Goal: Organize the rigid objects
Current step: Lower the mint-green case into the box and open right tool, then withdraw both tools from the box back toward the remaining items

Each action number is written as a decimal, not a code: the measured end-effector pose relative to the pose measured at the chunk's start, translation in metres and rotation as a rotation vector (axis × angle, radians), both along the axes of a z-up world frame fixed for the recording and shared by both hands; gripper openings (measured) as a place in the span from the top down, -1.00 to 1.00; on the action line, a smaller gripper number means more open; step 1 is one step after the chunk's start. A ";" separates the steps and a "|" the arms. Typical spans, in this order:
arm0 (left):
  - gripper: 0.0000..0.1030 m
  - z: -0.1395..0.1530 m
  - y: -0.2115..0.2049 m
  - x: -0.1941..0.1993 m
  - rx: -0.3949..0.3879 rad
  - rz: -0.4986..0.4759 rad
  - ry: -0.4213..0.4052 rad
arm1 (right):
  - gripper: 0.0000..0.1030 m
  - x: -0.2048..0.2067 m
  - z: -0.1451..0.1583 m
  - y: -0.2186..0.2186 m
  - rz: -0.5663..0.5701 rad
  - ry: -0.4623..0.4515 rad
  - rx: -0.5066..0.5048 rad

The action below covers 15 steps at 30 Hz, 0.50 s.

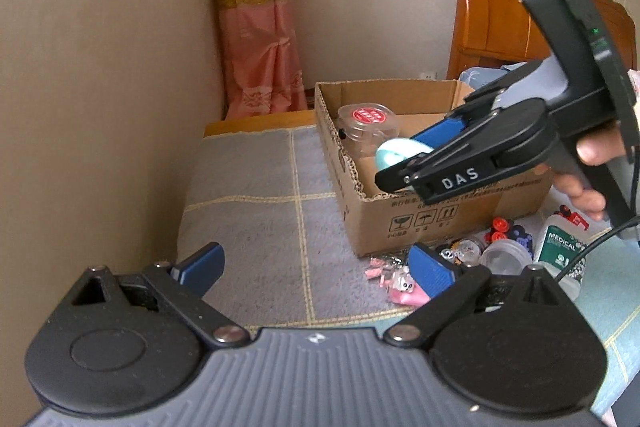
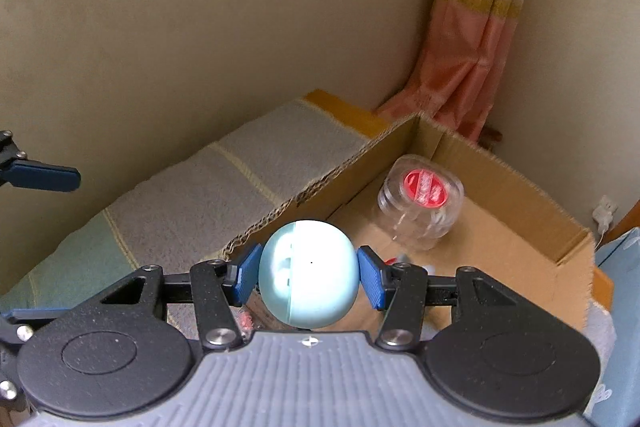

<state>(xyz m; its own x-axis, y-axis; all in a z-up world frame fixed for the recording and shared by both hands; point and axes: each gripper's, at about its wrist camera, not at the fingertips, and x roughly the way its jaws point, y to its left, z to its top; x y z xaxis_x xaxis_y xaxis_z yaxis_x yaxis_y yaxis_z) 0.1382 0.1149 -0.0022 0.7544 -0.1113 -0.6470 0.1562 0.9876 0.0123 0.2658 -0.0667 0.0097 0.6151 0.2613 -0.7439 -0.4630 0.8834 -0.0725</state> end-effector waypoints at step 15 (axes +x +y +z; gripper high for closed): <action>-0.91 -0.001 -0.008 -0.020 -0.017 -0.003 0.024 | -1.00 -0.079 0.026 -0.025 -0.029 -0.094 0.020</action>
<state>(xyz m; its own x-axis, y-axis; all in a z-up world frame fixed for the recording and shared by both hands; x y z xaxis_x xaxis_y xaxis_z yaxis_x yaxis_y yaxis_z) 0.1180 0.1072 -0.0036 0.7381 -0.1252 -0.6630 0.1596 0.9871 -0.0087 0.1873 -0.0917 0.0353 0.6892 0.2567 -0.6775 -0.4293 0.8980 -0.0965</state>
